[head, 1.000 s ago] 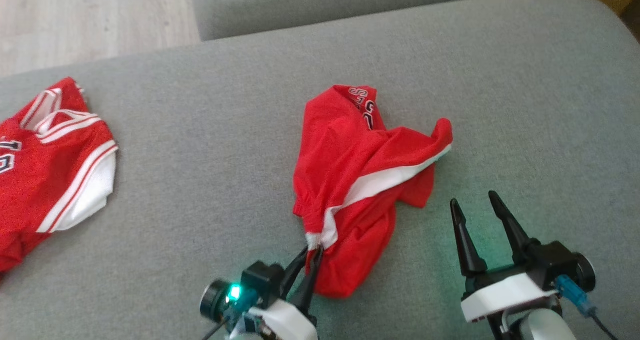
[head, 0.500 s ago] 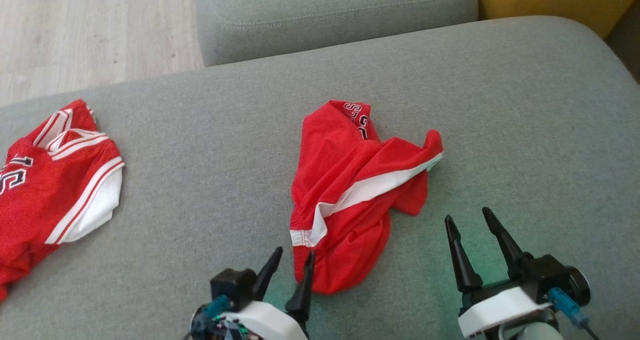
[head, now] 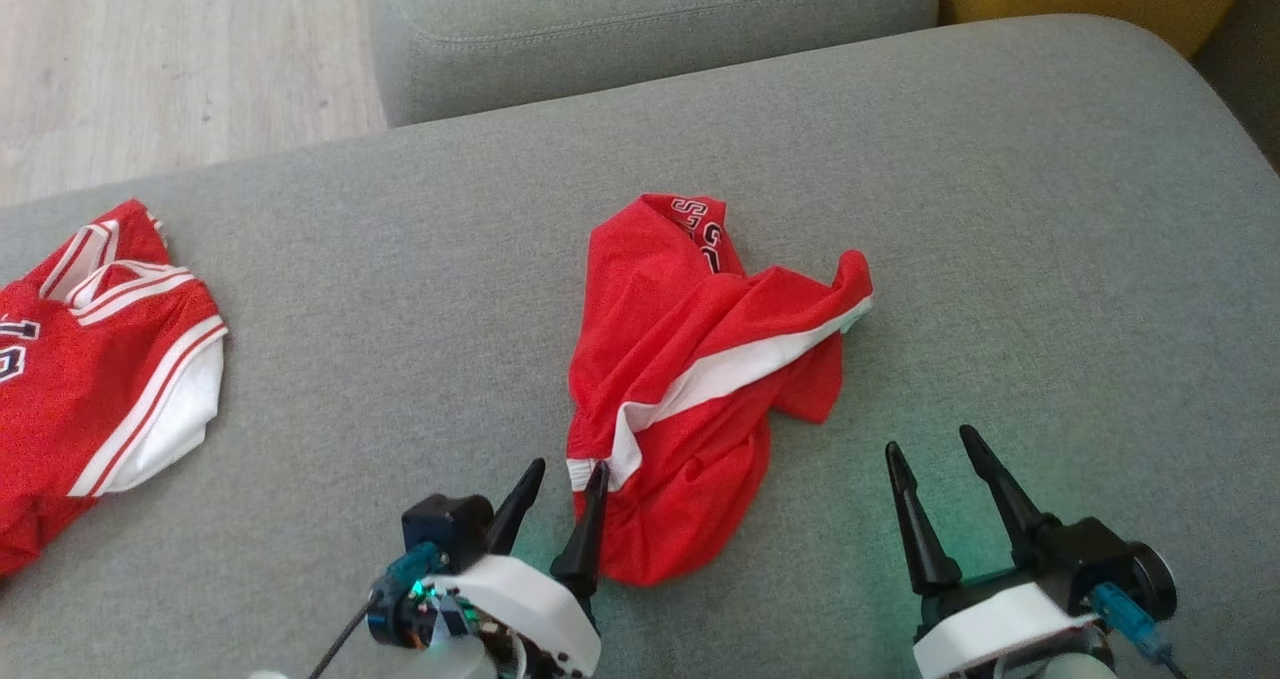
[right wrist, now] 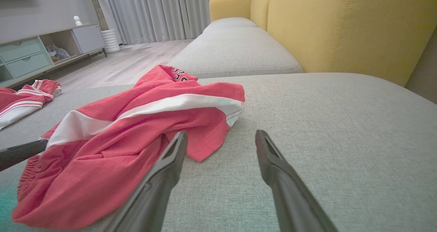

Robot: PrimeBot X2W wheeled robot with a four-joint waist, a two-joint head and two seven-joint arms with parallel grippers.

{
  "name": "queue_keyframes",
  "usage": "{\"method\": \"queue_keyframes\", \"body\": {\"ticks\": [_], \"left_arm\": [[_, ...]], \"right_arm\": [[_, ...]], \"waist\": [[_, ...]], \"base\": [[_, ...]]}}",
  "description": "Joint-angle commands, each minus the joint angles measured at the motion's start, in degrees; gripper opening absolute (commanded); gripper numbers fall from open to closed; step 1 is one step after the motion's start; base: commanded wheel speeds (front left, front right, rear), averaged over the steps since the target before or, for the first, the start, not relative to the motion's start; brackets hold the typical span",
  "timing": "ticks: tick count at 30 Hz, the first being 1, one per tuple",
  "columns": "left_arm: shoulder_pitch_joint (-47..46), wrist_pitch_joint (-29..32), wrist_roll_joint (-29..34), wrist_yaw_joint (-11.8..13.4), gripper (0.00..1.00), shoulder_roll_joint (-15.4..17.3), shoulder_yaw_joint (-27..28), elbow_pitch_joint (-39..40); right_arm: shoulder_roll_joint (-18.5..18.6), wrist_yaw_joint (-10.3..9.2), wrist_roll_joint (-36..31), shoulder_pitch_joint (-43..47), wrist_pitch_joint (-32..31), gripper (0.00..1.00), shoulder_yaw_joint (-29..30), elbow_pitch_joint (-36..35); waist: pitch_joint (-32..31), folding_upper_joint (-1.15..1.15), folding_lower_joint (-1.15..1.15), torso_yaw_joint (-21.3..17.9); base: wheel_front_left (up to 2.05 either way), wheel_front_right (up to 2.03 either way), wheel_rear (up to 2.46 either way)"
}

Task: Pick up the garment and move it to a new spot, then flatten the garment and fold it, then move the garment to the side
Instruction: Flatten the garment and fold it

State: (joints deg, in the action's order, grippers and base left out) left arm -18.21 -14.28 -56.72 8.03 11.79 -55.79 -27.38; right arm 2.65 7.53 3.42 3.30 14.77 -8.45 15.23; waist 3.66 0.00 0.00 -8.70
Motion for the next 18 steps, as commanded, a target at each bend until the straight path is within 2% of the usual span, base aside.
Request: {"method": "queue_keyframes", "body": {"ticks": [1,4,5,6,7,8,9,10,15,18], "left_arm": [[-3.0,-0.46,-0.65,-0.7,1.0,-0.1,1.91,0.27],[-4.21,0.0,-1.09,-2.26,1.0,-0.81,1.8,-1.71],[-4.39,0.19,-1.28,-2.59,0.83,-1.0,1.77,-2.11],[-4.5,0.51,-1.48,-2.76,0.42,-1.17,1.72,-2.53],[-4.57,0.65,-1.59,-2.85,0.25,-1.31,1.7,-2.86],[-4.57,0.65,-1.59,-2.85,0.25,-1.31,1.7,-2.86],[-4.54,0.71,-1.81,-3.02,0.05,-1.46,1.73,-3.04],[-4.41,0.93,-2.06,-3.12,0.0,-1.52,1.74,-3.2],[-3.36,0.8,-2.62,-3.16,0.0,-0.72,2.26,-2.06],[-2.48,0.28,-2.42,-2.49,0.0,1.05,3.57,0.59]], "right_arm": [[0.22,-0.04,-0.6,-1.9,0.23,1.0,-1.37,-1.68],[0.34,-0.04,-0.61,-2.15,0.23,1.0,-1.34,-1.61],[0.38,-0.04,-0.63,-2.18,0.23,1.0,-1.29,-1.6],[0.41,-0.04,-0.63,-2.22,0.23,1.0,-1.25,-1.59],[0.43,-0.04,-0.64,-2.25,0.23,1.0,-1.21,-1.57],[0.43,-0.04,-0.64,-2.25,0.23,1.0,-1.21,-1.57],[0.44,-0.04,-0.65,-2.29,0.23,1.0,-1.15,-1.57],[0.44,-0.04,-0.66,-2.33,0.23,1.0,-1.09,-1.56],[0.43,-0.04,-0.62,-2.11,0.23,1.0,-0.41,-1.6],[0.4,-0.04,-0.59,-1.66,0.23,1.0,0.25,-1.85]], "waist": [[0.29,0.0,0.0,-0.21],[0.61,0.0,0.0,-0.62],[0.66,0.0,0.0,-0.73],[0.7,0.0,0.0,-0.83],[0.72,0.0,0.0,-0.92],[0.72,0.0,0.0,-0.92],[0.77,0.0,0.0,-1.01],[0.79,0.0,0.0,-1.08],[0.58,0.0,0.0,-0.7],[0.29,0.0,0.0,0.3]], "base": [[0.0,0.0,0.0],[0.0,0.0,0.0],[0.0,0.0,0.0],[0.0,0.0,0.0],[0.0,0.0,0.0],[0.0,0.0,0.0],[0.0,0.0,0.0],[0.0,0.0,0.0],[0.0,0.0,0.0],[0.0,0.0,0.0]]}}
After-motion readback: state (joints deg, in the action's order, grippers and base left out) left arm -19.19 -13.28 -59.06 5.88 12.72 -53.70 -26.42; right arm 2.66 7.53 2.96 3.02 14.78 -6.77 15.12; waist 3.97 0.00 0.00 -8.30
